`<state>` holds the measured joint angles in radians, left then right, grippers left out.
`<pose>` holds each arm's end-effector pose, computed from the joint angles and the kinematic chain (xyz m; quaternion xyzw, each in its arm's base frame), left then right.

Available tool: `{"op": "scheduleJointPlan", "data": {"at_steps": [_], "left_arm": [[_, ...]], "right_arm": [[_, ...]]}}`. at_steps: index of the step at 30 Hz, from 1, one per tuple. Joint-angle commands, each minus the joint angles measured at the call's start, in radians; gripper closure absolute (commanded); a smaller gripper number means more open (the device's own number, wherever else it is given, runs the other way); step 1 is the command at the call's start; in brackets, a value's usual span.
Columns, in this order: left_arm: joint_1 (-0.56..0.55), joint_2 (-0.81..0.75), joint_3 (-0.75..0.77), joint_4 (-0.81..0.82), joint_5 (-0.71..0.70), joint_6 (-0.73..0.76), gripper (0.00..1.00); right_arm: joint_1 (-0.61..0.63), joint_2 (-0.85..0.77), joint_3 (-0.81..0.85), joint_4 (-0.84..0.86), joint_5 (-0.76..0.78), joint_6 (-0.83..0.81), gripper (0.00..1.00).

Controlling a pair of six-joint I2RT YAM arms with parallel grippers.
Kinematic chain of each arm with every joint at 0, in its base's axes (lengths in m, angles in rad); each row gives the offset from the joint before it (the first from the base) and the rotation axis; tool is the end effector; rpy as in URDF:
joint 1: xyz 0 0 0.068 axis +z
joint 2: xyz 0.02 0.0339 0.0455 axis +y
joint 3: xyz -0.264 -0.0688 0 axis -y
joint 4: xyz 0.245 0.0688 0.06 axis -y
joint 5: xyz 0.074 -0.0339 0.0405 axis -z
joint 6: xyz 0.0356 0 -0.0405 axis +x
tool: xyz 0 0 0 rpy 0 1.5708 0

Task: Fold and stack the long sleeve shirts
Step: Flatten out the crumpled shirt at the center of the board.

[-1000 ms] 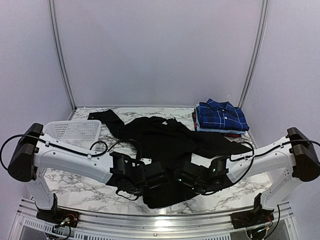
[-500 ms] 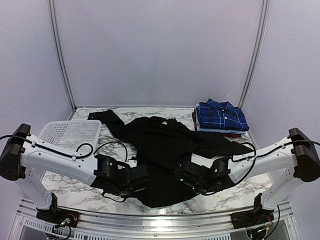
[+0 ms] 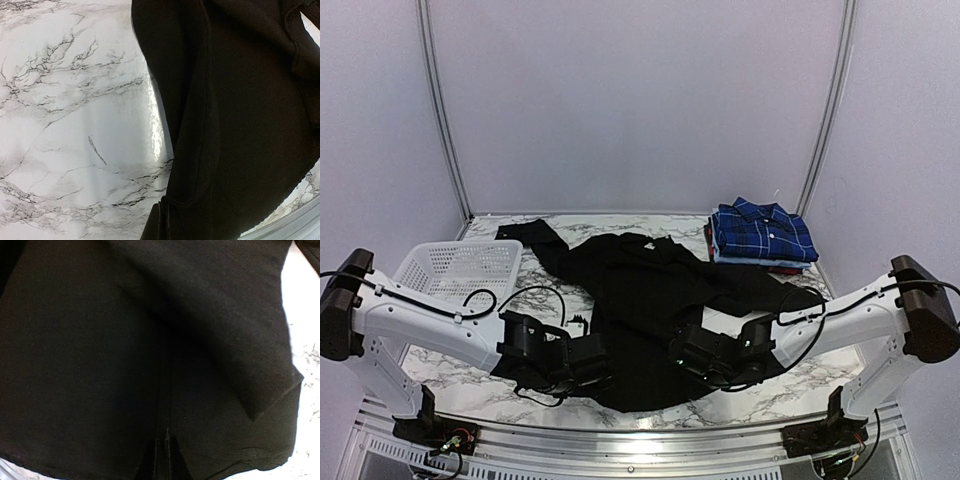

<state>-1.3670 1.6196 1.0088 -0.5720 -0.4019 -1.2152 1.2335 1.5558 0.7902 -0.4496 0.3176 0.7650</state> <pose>0.0761 -0.2992 0.1870 0.0345 0.9616 -0.1275 0.2404 0.1004 0.2528 0.1499 -0.1984 0.9518 0.0627 0.2254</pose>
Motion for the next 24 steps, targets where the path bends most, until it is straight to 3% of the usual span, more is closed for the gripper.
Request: {"op": "scheduleJointPlan", "data": {"at_steps": [1,7,17,21,24], "left_arm": [[-0.004,-0.068,-0.052,-0.011,-0.004,-0.019,1.00],[-0.004,-0.171,-0.150,-0.042,0.022,-0.026,1.00],[0.018,-0.370,-0.268,-0.248,0.078,-0.076,1.00],[0.032,-0.446,-0.297,-0.272,0.086,-0.086,1.00],[0.041,-0.462,-0.322,-0.277,0.096,-0.098,1.00]], "right_arm": [[0.007,-0.030,0.035,-0.056,0.047,0.031,1.00],[0.008,-0.150,0.085,-0.189,0.073,0.048,1.00],[0.007,-0.377,0.034,-0.423,0.023,0.140,1.00],[0.007,-0.470,-0.029,-0.331,-0.086,0.153,1.00],[0.046,-0.422,-0.031,-0.260,-0.115,0.188,0.96]]}}
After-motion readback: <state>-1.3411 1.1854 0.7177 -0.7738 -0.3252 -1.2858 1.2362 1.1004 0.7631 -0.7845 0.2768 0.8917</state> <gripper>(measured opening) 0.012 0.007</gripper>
